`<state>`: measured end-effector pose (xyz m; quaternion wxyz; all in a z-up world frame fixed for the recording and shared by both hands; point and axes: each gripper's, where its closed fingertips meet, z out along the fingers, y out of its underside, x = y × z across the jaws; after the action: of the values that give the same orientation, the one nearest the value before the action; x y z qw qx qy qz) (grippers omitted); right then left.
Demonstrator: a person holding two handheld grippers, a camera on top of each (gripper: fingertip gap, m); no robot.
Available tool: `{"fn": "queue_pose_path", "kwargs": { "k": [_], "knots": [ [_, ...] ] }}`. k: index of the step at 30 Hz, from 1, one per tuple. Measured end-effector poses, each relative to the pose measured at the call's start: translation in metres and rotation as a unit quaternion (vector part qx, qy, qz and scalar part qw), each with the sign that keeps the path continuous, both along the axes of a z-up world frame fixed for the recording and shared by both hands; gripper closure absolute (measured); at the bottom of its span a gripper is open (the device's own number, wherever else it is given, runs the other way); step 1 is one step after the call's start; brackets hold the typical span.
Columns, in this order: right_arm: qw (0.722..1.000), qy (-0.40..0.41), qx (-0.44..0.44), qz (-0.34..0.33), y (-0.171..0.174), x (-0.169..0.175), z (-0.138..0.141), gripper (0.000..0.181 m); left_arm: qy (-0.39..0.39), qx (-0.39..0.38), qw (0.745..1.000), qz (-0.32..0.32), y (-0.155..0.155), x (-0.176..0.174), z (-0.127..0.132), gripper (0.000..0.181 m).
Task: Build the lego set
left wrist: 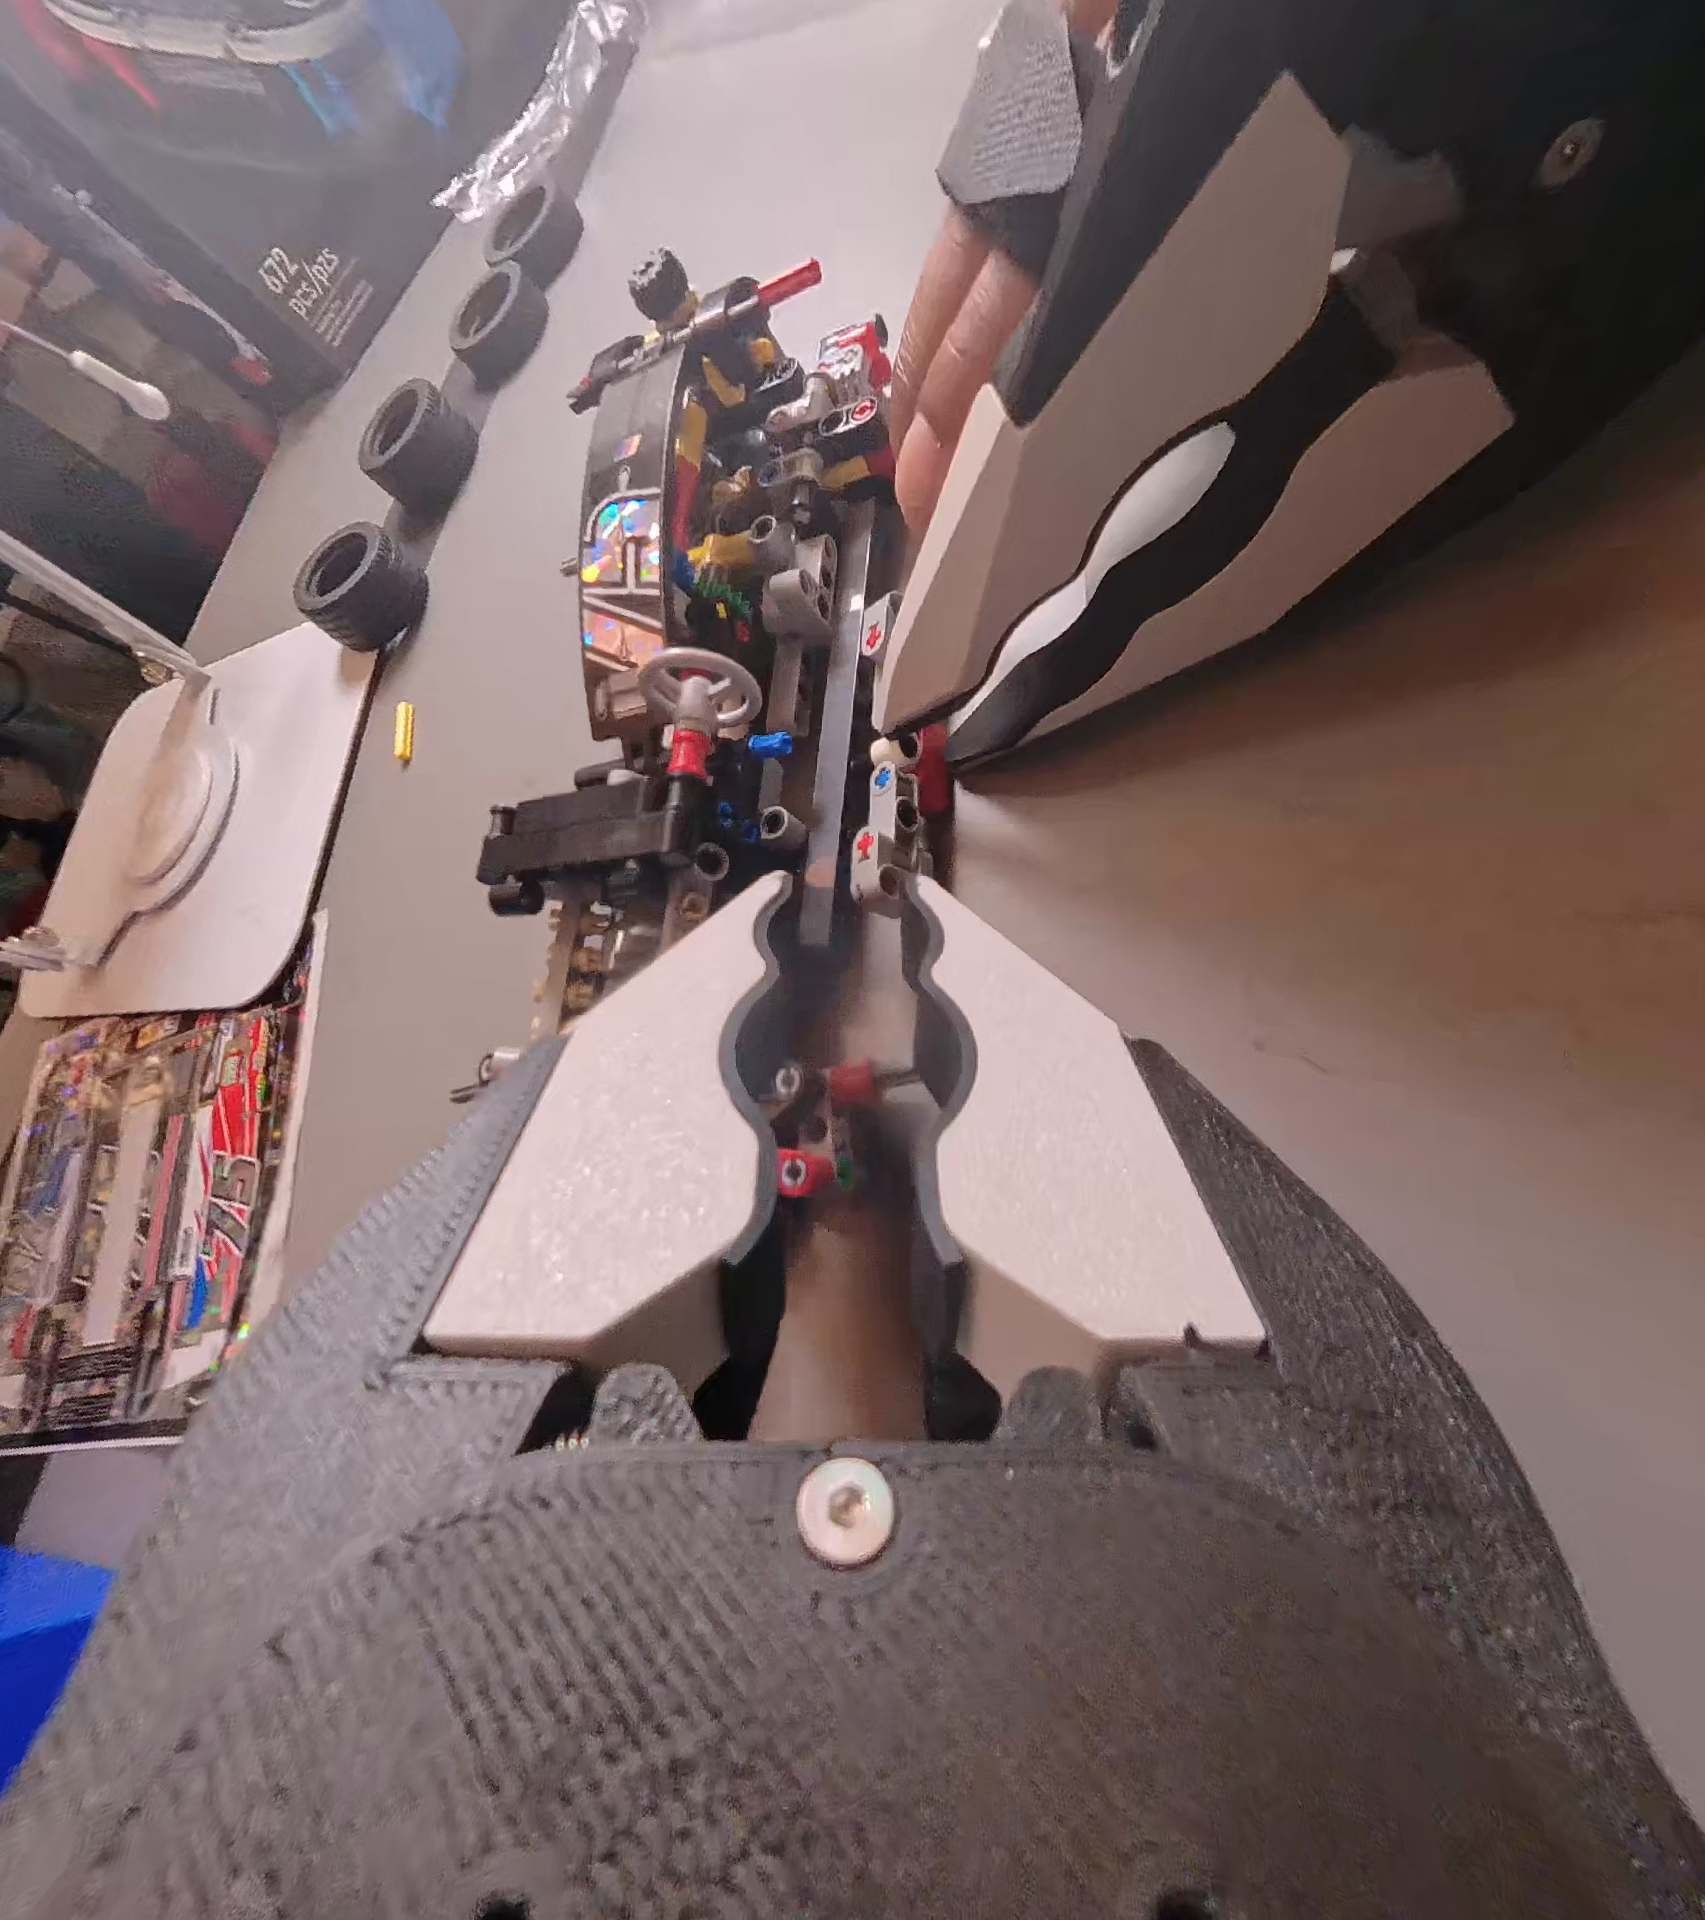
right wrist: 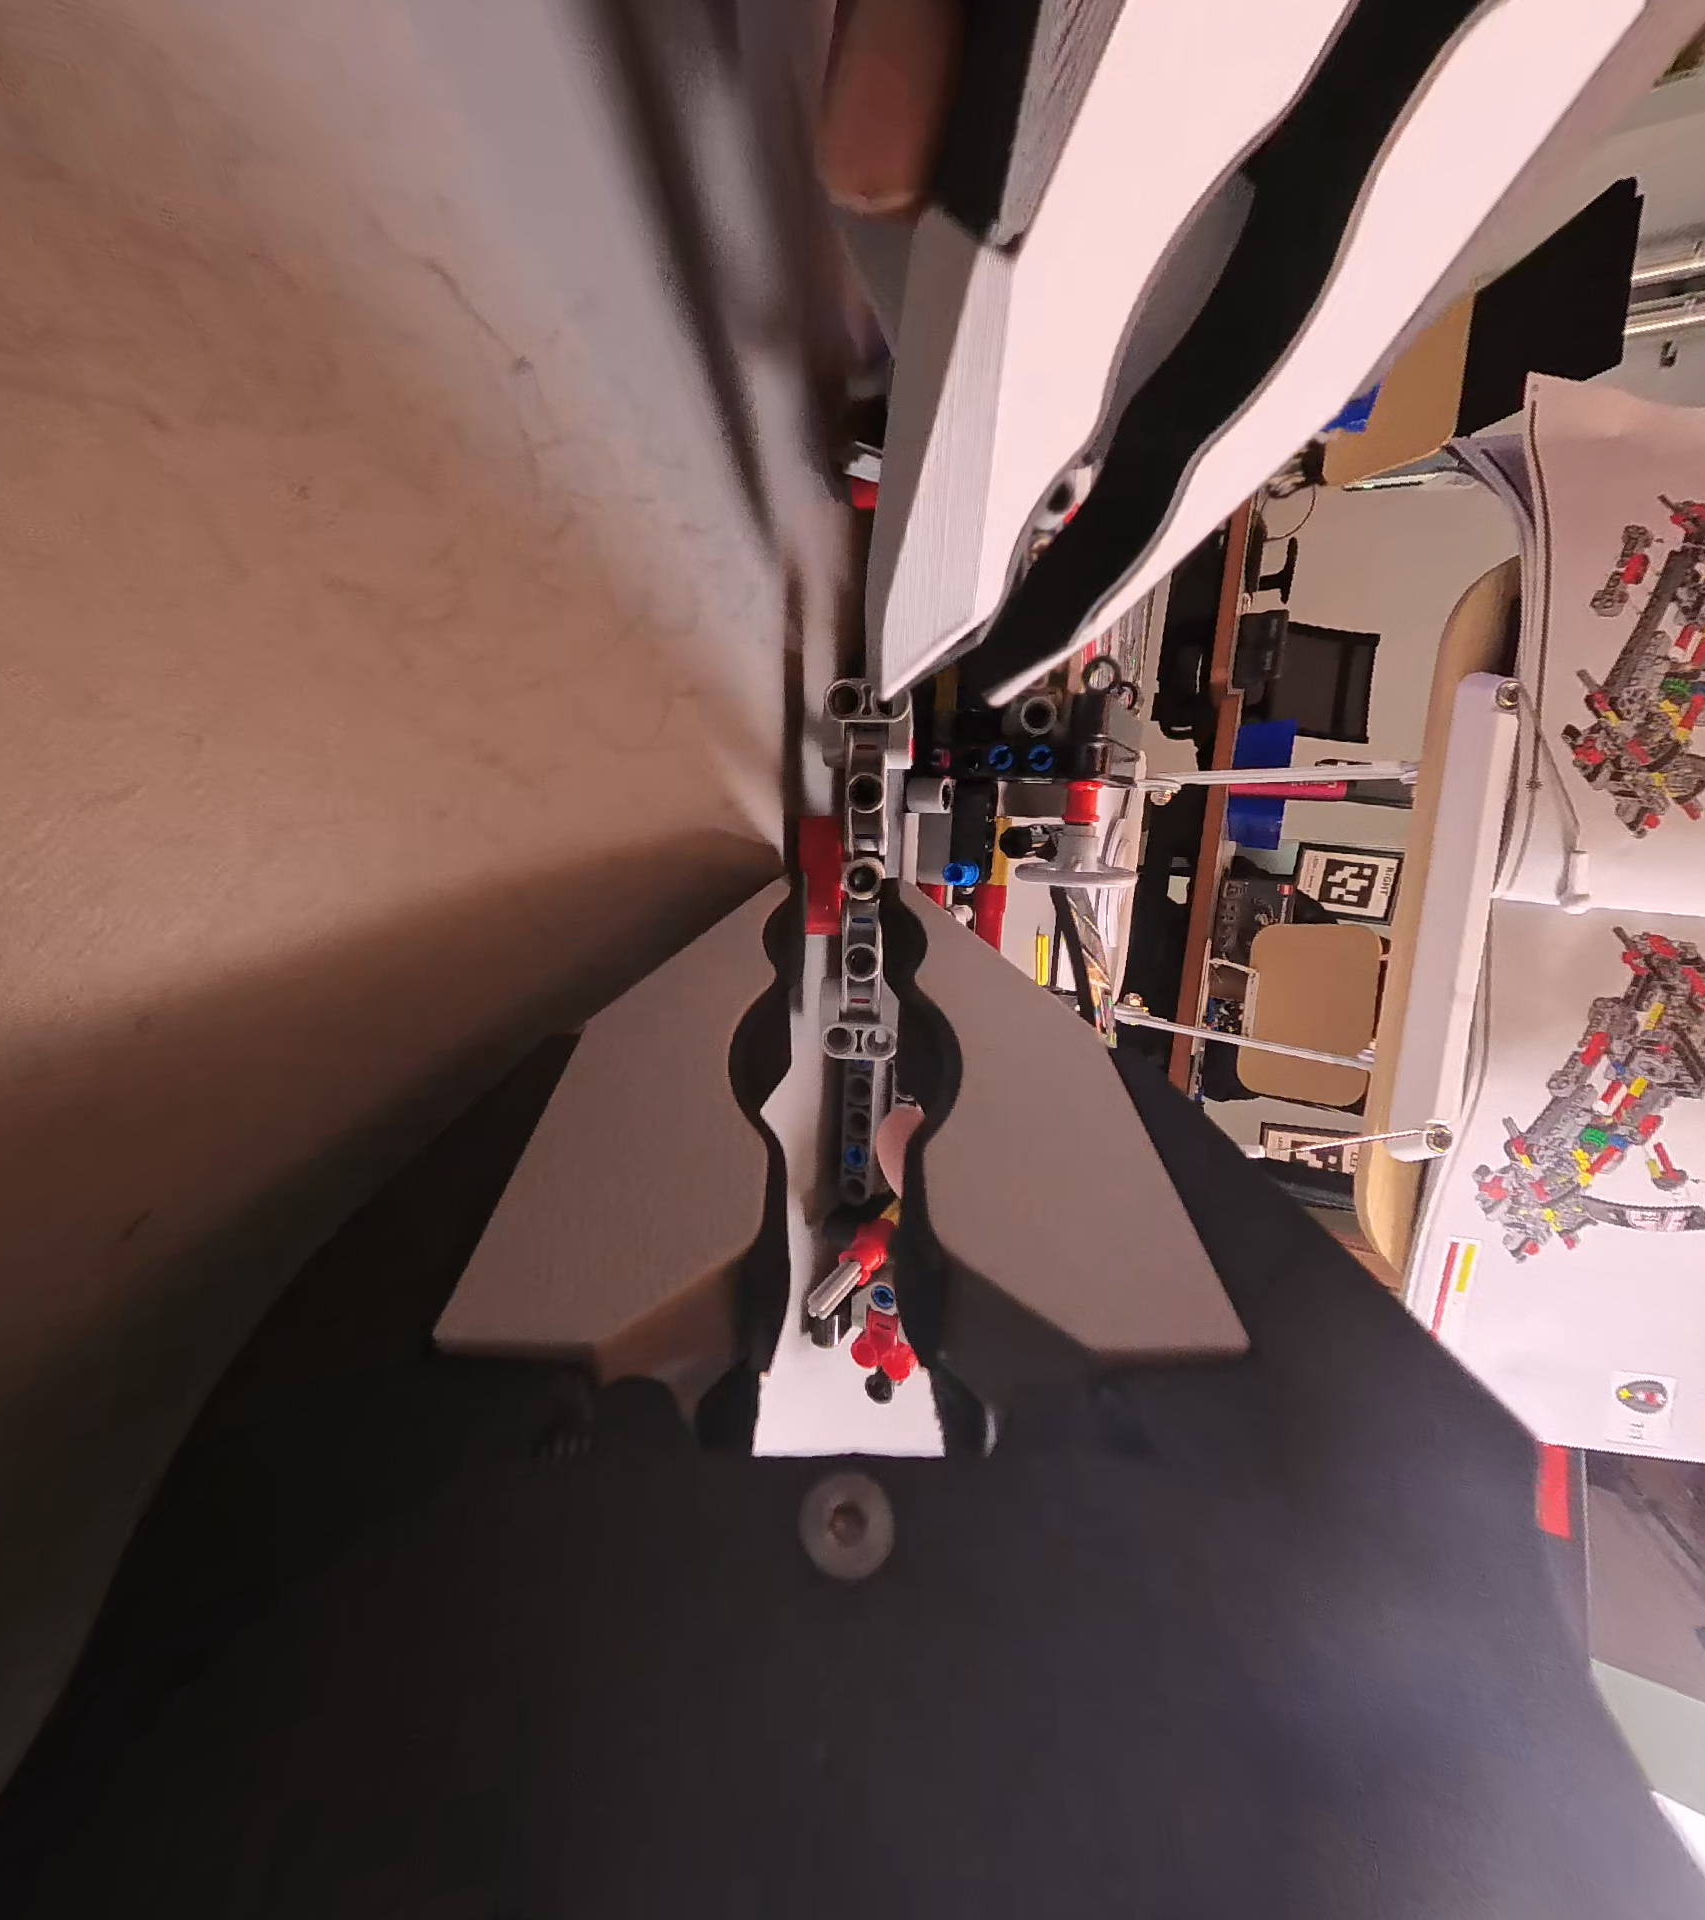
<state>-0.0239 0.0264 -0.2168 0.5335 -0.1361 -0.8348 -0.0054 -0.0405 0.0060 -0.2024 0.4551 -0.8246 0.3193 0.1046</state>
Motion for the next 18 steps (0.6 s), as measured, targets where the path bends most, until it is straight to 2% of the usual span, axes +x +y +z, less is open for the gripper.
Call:
{"fn": "queue_pose_path", "kwargs": {
  "k": [1,6,12,18],
  "knots": [
    [1.0,0.001,-0.003,-0.001,0.0004,0.0,0.0,0.169,0.01,-0.001,1.0,-0.006,0.0019,0.0026,-0.0001,0.164],
    [1.0,0.0,-0.015,-0.014,0.0015,0.0,0.0,0.169,0.052,-0.023,0.998,-0.024,0.0077,0.0054,-0.0067,0.168],
    [0.999,-0.002,-0.034,-0.02,0.0027,-0.0001,0.0,0.169,0.092,-0.004,0.995,-0.047,0.0093,0.0059,-0.0072,0.177],
    [0.984,-0.051,-0.171,-0.025,0.0004,0.0011,0.0036,0.162,0.128,0.007,0.991,-0.051,0.0097,0.0041,-0.0096,0.178]
  ]
}}
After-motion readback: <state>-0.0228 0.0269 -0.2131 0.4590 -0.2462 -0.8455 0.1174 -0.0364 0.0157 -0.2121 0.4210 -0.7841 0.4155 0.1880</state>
